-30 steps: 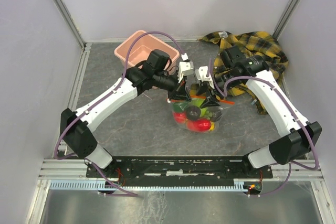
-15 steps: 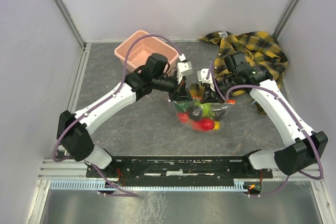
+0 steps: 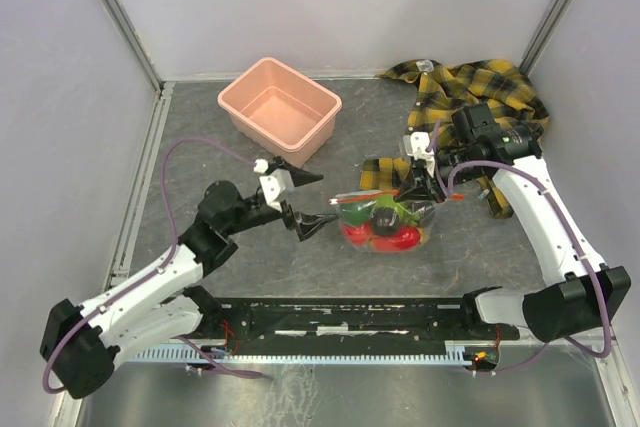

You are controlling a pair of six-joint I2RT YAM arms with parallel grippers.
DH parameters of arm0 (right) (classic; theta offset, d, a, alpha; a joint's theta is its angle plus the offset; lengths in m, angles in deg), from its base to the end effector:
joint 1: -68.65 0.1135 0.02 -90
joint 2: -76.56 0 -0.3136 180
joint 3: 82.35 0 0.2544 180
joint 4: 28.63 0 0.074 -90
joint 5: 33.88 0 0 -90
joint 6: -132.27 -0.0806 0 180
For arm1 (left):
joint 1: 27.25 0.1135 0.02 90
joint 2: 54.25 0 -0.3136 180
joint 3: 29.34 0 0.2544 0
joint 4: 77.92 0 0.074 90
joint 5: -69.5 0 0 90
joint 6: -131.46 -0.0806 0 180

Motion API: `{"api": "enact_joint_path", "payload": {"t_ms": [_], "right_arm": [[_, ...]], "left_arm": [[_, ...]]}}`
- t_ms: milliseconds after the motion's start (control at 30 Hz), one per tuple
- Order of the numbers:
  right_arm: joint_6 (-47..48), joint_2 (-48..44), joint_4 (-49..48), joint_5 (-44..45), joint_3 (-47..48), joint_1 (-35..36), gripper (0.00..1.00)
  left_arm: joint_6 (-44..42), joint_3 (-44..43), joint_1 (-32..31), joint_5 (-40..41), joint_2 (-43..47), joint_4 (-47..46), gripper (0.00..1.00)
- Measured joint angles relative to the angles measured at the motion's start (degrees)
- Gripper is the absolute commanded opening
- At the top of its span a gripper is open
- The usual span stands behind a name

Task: Open the zip-top bag and remove the fake food
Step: Adjust the zipper food storage bag at the center of the board.

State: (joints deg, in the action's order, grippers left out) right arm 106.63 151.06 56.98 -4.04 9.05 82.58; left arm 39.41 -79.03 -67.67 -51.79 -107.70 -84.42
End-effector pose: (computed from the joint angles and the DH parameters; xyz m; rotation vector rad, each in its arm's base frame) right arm 0.1977 0.1211 0.3833 -1.5733 1.5537 0.9759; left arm 0.1478 -0.1809 0.3556 0.9808 1.2733 -0.9395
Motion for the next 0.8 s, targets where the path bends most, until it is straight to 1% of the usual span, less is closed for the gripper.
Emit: {"api": "enact_joint_path", "payload": {"t_ms": [100, 133, 200, 233, 333, 433, 467, 533, 567, 667, 767, 800], "right_arm": [[2.3, 0.0, 2.3, -1.0, 0.0, -0.3, 0.02], [3.0, 0.0, 3.0, -1.4, 0.1, -0.4, 0.02], [4.3, 0.0, 4.6, -1.9, 0.7, -0.6, 0.02], [4.9, 0.0, 5.4, -2.2, 1.1, -0.8, 0.02], [5.9, 0.0, 6.6, -3.1, 1.8, -1.1, 0.02], [6.5, 0.0, 7.2, -3.7, 1.9, -1.4, 0.02], [6.6, 0.0, 7.4, -3.9, 1.9, -1.5, 0.02], [6.7, 0.0, 7.6, -4.3, 1.9, -1.7, 0.02], [6.7, 0.0, 7.7, -4.5, 1.9, -1.8, 0.02], [6.7, 0.0, 7.8, -5.0, 1.9, -2.1, 0.02], [6.7, 0.0, 7.8, -5.5, 1.9, -2.1, 0.02], [6.6, 0.0, 7.8, -5.6, 1.9, -2.1, 0.02]], "left_arm": [[-0.9, 6.5, 0.2, 1.2, 3.3, -7.2, 0.89], [-0.9, 7.4, 0.2, 1.2, 3.1, -8.8, 0.85], [-0.8, 8.5, 0.2, 1.2, 2.2, -11.7, 0.75], [-0.6, 9.2, 0.2, 1.2, 1.6, -14.1, 0.72], [1.7, 11.8, 0.2, 1.2, -0.3, -21.8, 0.68], [6.0, 14.3, 0.2, 0.9, -3.1, -31.2, 0.66], [7.8, 14.8, 0.2, 0.6, -4.4, -34.2, 0.64], [11.3, 15.1, 0.2, -0.5, -6.8, -39.2, 0.54], [13.3, 15.1, 0.2, -0.9, -8.2, -41.8, 0.51], [18.1, 15.1, 0.2, -1.5, -11.4, -46.8, 0.47], [22.4, 15.0, 0.2, -1.9, -14.7, -50.5, 0.38], [23.8, 14.8, 0.2, -2.1, -15.8, -51.8, 0.34]]}}
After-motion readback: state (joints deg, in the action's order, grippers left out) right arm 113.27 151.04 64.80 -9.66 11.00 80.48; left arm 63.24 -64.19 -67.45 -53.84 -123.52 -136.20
